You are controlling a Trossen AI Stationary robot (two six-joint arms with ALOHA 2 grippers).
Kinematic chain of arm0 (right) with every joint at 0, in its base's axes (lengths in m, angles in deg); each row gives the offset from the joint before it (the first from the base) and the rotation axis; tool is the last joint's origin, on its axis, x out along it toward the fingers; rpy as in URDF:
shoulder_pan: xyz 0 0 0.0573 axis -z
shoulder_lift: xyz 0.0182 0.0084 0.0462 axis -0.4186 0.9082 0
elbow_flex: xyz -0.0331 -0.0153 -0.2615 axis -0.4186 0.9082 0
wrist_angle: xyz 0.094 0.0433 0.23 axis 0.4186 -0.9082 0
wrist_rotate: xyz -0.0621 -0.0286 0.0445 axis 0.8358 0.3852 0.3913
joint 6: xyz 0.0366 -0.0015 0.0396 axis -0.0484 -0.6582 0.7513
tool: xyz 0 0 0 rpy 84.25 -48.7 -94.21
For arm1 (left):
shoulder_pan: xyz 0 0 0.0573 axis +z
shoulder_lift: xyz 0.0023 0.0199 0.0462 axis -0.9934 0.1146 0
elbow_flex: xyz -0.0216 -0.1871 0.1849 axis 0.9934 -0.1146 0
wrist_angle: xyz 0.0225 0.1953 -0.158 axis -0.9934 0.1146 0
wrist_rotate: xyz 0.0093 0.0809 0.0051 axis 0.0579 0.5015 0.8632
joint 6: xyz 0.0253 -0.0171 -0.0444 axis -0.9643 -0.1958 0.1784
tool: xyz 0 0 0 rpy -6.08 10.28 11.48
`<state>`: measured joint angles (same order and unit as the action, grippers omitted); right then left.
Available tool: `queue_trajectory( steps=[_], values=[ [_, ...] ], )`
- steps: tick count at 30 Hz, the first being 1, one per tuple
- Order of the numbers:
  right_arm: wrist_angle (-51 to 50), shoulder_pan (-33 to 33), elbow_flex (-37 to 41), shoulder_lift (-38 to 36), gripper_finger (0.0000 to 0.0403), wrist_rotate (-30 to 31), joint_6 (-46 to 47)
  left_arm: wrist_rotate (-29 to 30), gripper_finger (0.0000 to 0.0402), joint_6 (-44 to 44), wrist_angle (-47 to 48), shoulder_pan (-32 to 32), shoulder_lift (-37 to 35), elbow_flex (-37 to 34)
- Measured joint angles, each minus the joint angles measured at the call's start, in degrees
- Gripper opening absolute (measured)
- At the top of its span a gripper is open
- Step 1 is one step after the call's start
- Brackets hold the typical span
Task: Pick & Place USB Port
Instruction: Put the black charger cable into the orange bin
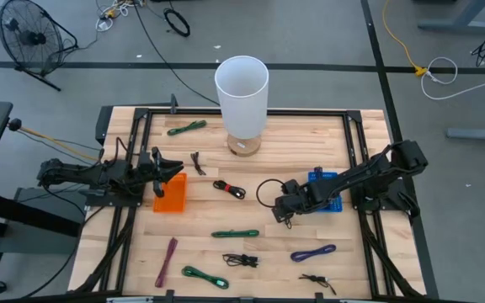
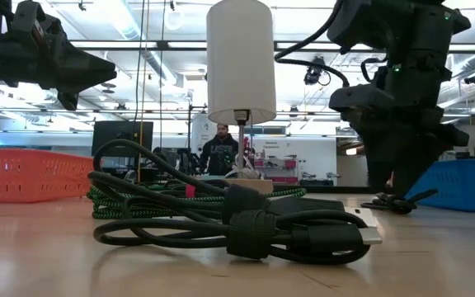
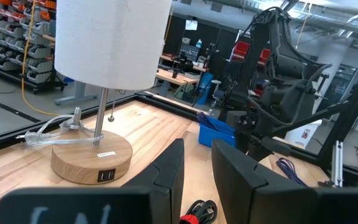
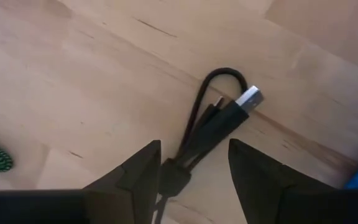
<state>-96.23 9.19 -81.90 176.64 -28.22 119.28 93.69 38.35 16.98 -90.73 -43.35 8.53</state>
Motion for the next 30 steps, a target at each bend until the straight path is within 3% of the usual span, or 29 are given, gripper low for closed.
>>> queue_trajectory(
  steps=[11,13,18,24,30],
  values=[
    [0.19,0.00,-0.17,3.38,0.0175,-0.13,0.36,0.00,0.0085,0.00,0.00,0.02,0.00,0.00],
    [-0.16,0.00,-0.15,3.38,0.0145,-0.26,0.72,0.00,0.0085,0.00,0.02,0.00,0.00,-0.01],
    [-0.54,0.04,-0.09,3.13,0.0023,-1.17,1.46,0.00,0.0085,0.00,0.02,0.01,0.00,-0.01],
    [-0.91,0.33,-0.02,1.97,0.0009,-3.08,2.25,0.00,0.0085,-0.01,0.04,0.01,0.00,0.00],
    [-3.64,1.19,-0.84,-1.27,0.0004,-0.56,-0.08,0.00,0.0085,-0.01,0.06,0.01,0.00,-0.01]
  ],
)
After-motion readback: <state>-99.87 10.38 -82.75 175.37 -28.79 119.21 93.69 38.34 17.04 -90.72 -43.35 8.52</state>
